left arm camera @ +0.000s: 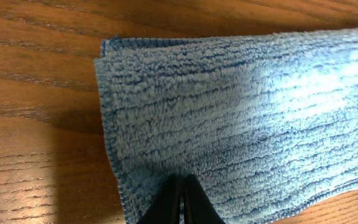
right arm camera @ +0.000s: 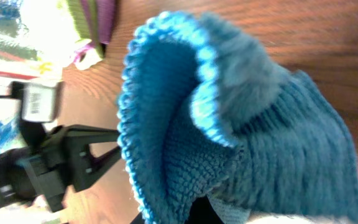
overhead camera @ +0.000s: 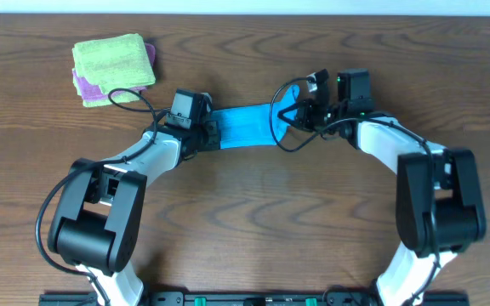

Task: Fold the cloth
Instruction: 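Lift the right end and fold it leftward toward the left gripper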

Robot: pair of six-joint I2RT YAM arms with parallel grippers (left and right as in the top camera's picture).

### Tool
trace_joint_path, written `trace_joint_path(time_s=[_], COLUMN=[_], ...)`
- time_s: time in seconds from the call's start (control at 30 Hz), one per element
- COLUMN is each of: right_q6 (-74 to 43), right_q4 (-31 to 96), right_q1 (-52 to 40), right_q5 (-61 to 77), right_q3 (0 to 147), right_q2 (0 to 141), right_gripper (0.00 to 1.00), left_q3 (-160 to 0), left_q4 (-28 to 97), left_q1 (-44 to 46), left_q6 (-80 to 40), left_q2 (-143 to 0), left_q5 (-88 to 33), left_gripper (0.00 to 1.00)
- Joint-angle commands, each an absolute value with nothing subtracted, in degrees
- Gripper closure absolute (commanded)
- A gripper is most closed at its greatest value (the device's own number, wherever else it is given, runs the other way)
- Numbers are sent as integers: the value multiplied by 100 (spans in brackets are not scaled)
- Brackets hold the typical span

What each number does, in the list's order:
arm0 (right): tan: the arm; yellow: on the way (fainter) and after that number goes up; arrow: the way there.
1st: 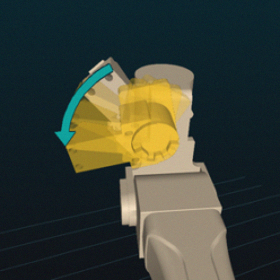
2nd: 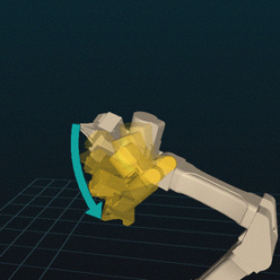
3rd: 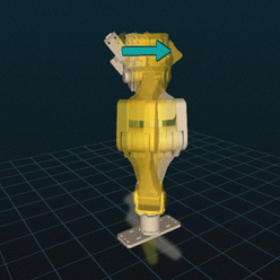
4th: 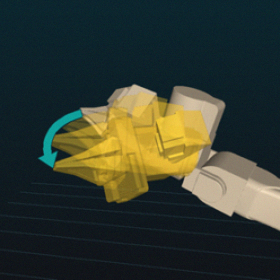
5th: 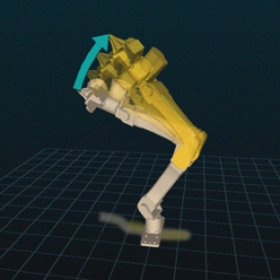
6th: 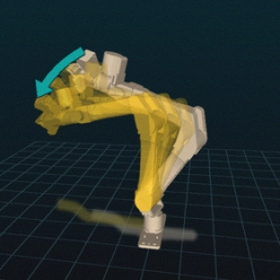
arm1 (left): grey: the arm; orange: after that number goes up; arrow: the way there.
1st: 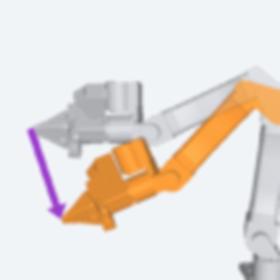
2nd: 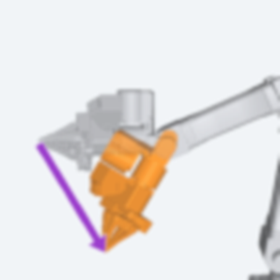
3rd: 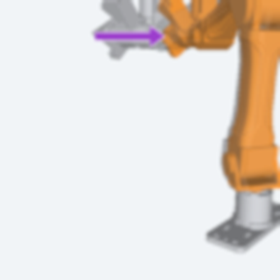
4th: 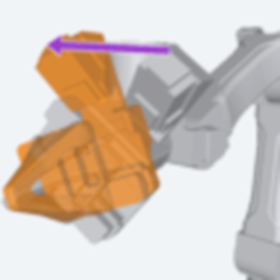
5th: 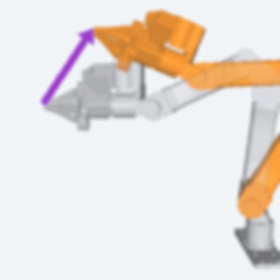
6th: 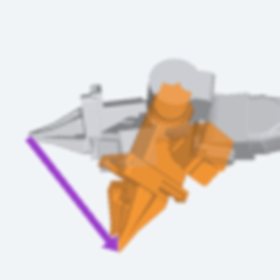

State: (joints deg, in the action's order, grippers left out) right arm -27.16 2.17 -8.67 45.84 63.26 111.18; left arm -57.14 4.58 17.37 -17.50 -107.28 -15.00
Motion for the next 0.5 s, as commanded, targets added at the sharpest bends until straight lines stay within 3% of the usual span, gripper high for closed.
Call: trace_joint_path(time_s=[0.0,0.47], right_q6=[-2521,-2412], right_q4=[320,427], right_q1=[-1041,-1817], right_q5=[4744,4742], right_q3=[6458,6484], right_q2=[10844,10798], right_gripper=[98,99], left_q3=[-5846,-5846], left_q4=[473,473], left_q1=[1739,1739], left_q6=[-1629,-1627], left_q2=[-10833,-10833], left_q5=[-1439,-1439], left_gripper=[94,94])
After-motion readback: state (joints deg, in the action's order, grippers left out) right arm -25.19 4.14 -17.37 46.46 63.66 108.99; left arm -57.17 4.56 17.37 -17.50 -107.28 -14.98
